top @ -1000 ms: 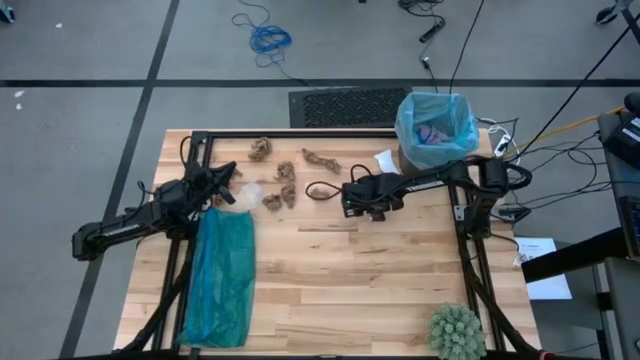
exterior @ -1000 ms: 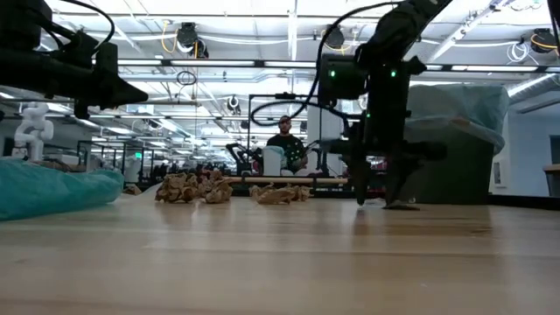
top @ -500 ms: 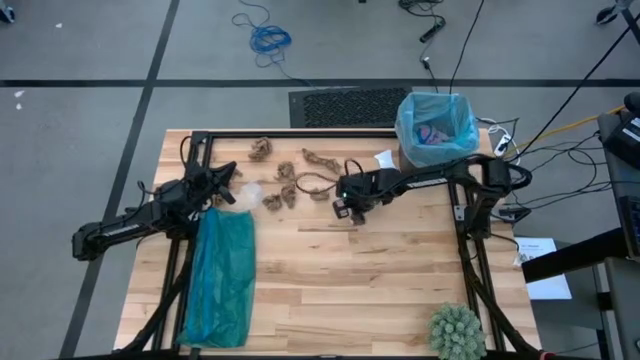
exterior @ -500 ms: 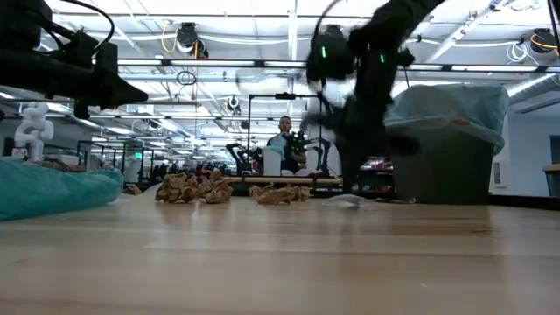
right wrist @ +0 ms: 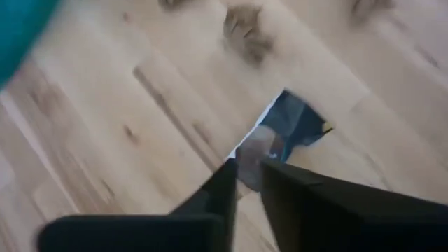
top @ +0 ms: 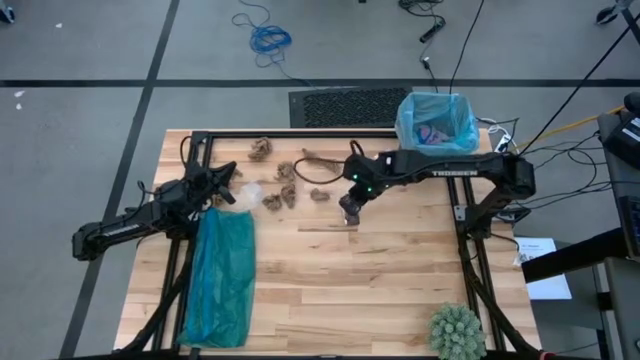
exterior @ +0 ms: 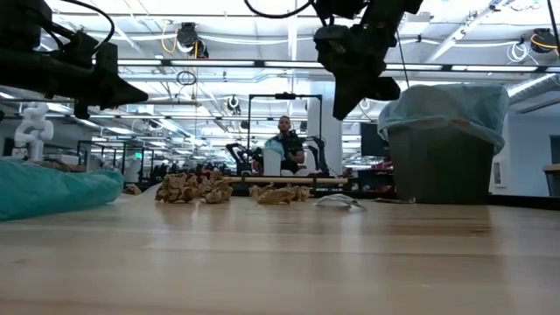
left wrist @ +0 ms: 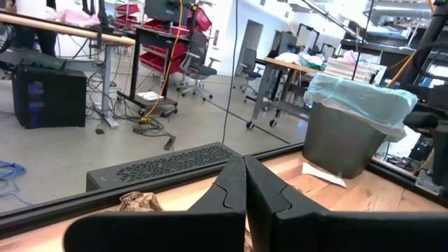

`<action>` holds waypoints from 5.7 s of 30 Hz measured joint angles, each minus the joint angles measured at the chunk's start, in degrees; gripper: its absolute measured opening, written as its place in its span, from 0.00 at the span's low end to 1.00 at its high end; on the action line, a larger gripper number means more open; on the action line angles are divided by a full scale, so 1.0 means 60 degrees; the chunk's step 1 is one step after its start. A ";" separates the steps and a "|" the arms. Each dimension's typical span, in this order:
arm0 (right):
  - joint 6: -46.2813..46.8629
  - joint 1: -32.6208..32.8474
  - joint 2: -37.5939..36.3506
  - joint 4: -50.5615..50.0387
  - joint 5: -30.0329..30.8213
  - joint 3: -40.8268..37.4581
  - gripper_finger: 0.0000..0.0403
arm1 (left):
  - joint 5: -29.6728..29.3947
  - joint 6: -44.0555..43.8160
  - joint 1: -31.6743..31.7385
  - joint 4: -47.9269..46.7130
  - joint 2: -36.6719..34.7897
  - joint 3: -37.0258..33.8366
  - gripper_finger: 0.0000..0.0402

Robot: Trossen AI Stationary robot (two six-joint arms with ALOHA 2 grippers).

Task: Place trash/remove bag and relplace
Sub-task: Put the black paper into the trash bin

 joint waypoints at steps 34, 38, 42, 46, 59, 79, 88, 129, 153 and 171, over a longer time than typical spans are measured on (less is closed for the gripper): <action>-0.2384 0.1568 0.3529 0.0493 0.2712 0.0227 0.09 | -0.0003 0.0000 0.0000 0.0000 0.0004 -0.0003 0.00; -0.2073 0.1542 0.3211 -0.0527 0.2634 0.1352 0.01 | -0.0003 0.0000 -0.0003 -0.0004 0.0004 -0.0001 0.00; -0.2044 0.1453 0.2705 -0.1073 0.2587 0.2752 0.00 | -0.0003 0.0000 0.0000 0.0003 0.0004 -0.0003 0.00; -0.1965 0.1096 0.2258 -0.2075 0.2954 0.4394 0.00 | 0.0000 0.0000 -0.0003 0.0000 0.0004 0.0000 0.00; -0.1583 -0.1784 0.1548 -0.7111 0.5359 0.9416 0.00 | -0.0003 0.0000 -0.0003 0.0000 0.0001 0.0000 0.00; -0.4149 -0.6795 0.0759 -0.7093 0.3152 0.9187 0.00 | -0.0003 0.0000 0.0000 0.0000 0.0004 -0.0004 0.00; -0.4628 -0.8393 0.0770 -0.7093 0.1479 0.9187 0.00 | -0.0003 0.0000 -0.0003 0.0011 0.0004 0.0000 0.00; 0.3366 -0.2447 0.1446 -0.7099 0.0469 0.7421 0.00 | -0.0838 -0.0003 0.0000 0.0011 0.0004 -0.0004 0.00; 0.1036 -0.4922 0.0306 -0.7087 0.5539 0.7745 0.00 | -0.0925 -0.0004 -0.0003 0.0051 0.0004 0.0000 0.00; -0.1872 -0.7871 -0.1017 -0.7110 0.0765 0.4187 0.00 | -0.0921 -0.0007 0.0000 0.0044 0.0004 0.0000 0.00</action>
